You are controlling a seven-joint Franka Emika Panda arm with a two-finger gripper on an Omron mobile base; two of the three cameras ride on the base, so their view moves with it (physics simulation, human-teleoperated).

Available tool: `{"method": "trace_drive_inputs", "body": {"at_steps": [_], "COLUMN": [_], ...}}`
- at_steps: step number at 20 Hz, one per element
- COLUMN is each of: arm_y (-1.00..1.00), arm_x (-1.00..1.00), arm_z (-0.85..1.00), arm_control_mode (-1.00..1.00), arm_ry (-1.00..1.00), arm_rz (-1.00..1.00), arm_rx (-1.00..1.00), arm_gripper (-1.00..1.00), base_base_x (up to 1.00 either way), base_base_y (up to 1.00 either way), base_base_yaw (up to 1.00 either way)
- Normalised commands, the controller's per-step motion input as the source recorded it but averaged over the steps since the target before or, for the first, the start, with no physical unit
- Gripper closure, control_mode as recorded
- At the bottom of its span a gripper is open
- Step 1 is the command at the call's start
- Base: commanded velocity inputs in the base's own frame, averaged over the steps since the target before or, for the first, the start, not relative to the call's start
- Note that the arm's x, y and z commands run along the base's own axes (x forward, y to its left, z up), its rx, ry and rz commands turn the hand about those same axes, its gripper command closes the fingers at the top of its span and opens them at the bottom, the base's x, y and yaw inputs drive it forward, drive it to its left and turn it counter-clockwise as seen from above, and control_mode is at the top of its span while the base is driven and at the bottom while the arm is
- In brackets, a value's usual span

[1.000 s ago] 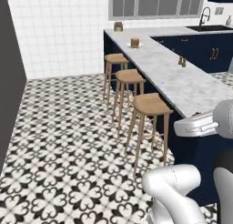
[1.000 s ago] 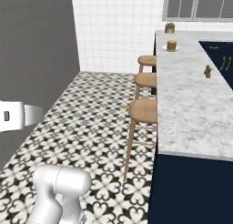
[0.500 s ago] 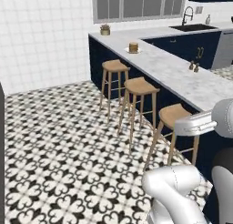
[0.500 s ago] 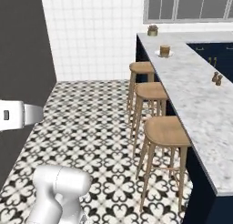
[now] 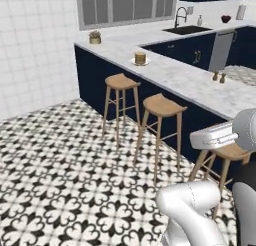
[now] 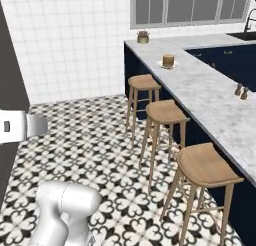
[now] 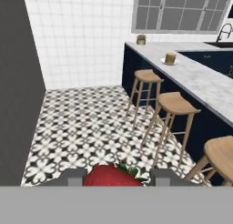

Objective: Take the strawberry from the fridge and place it on top of the pancake, located on the dining counter.

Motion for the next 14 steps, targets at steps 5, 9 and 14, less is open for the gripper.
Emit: {"method": "trace_drive_inputs", "body": {"at_steps": [5, 9, 14], "arm_y": [0.0, 0.0, 0.0], "arm_x": [0.0, 0.0, 0.0], "arm_z": [0.0, 0.0, 0.0], "arm_control_mode": [1.0, 1.0, 1.0], "arm_ry": [0.0, 0.0, 0.0], "arm_rz": [0.0, 0.0, 0.0], "arm_rx": [0.0, 0.0, 0.0], "arm_gripper": [1.0, 1.0, 1.0], "base_base_x": [1.0, 1.0, 1.0], "base_base_y": [1.0, 1.0, 1.0], "base_base_yaw": [-0.4, -0.4, -0.38]}}
